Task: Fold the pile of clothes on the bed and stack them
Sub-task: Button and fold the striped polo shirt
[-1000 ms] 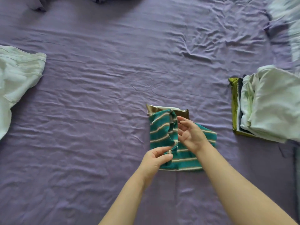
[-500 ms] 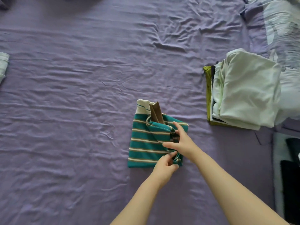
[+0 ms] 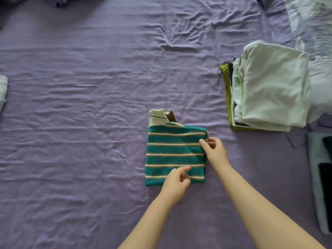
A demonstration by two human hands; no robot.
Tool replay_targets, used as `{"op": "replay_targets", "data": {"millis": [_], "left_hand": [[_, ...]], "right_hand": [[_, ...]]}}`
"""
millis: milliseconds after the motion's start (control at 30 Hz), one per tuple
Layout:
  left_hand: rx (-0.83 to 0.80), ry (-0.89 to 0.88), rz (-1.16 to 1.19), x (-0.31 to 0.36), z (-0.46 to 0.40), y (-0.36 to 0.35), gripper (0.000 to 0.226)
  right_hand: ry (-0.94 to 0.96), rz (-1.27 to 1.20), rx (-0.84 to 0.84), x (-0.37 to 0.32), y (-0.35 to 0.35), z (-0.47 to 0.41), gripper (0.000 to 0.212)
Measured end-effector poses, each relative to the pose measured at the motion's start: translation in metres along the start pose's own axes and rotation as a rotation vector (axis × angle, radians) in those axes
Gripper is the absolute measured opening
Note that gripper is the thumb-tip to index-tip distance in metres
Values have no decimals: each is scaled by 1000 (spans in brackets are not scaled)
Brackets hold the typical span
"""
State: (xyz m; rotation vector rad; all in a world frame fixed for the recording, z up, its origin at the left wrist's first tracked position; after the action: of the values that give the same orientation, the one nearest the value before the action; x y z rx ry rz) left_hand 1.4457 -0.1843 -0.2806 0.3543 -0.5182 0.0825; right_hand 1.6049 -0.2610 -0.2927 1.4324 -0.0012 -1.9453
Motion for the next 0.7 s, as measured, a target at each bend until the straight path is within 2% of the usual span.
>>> {"op": "replay_targets", "data": {"millis": [100,133,233,267,300,367,433,500,567,700], "left_hand": [[86,57,83,-6,-2,21,36],[178,56,95,-8,-3,31,34],[635,110,6,-15,-9,75,35],[717,158,-3,-16,-13,88,40],[704,217,35,-18,-21,98,47],[469,318,291,-15,-40,107,61],[223,370,527,-8,-57,104,61],[78,405,648,1,-63,101,53],[-47,391,772,12,-60,96,43],[-188,224,943,50,-50,89,33]], "right_hand": [[-49,18,-27,3,-20,11,68],[-75,31,-19,4,-25,13,71],[-221,-6,41,4,-32,10,68],[-266,-33,59,5,-33,8,66],[-301,-62,62,6,-34,7,65],[-340,-155,27,8,-37,7,62],[-362,-328,-17,9,-40,10,54],[-376,-510,-60,3,-38,14,42],[-336,-604,-87,-9,-27,14,33],[-129,-625,-103,-44,20,-1,29]]}}
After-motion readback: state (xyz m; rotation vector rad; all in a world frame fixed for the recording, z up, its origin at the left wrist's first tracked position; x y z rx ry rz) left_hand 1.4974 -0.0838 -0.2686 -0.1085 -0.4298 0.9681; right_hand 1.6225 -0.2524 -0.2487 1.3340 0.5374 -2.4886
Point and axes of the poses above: each hand's wrist, its own z-axis away from the middle knuckle, its own y-axis out of the back of the hand, x = y × z, the point moved 4 cm from there along -z, towards the middle knuckle, and after that the axes turned 15 degrees about y, right-handed, at the moved point
